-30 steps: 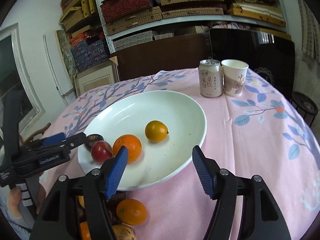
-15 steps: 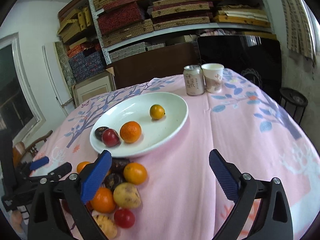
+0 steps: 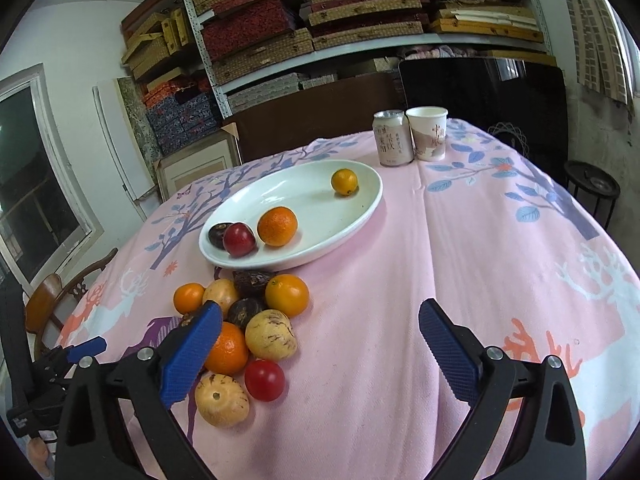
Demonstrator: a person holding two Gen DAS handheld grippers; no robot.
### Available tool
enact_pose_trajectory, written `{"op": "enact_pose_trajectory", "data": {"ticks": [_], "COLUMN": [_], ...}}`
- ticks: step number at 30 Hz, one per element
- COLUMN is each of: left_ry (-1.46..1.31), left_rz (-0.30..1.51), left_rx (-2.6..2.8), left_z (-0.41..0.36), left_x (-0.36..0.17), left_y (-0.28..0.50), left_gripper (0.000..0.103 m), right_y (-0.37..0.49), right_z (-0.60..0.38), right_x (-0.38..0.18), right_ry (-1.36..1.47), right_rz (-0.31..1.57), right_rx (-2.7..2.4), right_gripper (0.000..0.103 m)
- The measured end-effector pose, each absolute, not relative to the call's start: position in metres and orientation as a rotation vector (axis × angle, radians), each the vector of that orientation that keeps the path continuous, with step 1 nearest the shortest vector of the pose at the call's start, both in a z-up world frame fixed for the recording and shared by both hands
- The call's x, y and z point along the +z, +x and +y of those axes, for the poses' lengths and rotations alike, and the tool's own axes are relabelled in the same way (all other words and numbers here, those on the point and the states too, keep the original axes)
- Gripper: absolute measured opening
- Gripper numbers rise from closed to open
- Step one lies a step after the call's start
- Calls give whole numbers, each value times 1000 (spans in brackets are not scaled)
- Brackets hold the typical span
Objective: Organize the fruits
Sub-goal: 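Withdraw both tools from the plate and move the left tool toward another red apple, then close the left tool on the dark red apple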
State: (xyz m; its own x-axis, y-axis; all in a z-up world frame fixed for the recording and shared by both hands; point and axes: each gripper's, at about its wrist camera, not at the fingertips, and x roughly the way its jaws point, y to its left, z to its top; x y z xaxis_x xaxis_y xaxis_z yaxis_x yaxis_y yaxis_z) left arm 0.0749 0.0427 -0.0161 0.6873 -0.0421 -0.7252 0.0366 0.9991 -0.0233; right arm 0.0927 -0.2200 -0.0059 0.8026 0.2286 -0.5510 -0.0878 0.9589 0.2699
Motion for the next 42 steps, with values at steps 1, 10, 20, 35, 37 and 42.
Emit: {"op": "enact_pose_trajectory", "data": {"ticks": [1, 10, 20, 35, 37, 42], "left_ry": [0, 95, 1, 9, 2, 14], "left_rz": [812, 815, 804, 834, 841, 859], "left_rx": [-49, -92, 10, -98, -107, -143], "left_z": [41, 20, 58, 49, 50, 45], "left_x": [-16, -18, -14, -20, -22, -24], "left_y": [75, 74, 74, 66, 66, 61], "left_gripper": [99, 99, 99, 99, 99, 95], "right_y": [94, 96, 97, 94, 94, 94], "right_z": [-221, -223, -227, -226, -226, -225], "right_x": [-7, -8, -9, -7, -7, -7], "right_ry": [246, 258, 285, 288, 290, 285], "right_rz": [626, 635, 642, 627, 629, 635], "right_rx": [172, 174, 175, 194, 194, 194], "right_gripper": [99, 99, 99, 99, 99, 99]}}
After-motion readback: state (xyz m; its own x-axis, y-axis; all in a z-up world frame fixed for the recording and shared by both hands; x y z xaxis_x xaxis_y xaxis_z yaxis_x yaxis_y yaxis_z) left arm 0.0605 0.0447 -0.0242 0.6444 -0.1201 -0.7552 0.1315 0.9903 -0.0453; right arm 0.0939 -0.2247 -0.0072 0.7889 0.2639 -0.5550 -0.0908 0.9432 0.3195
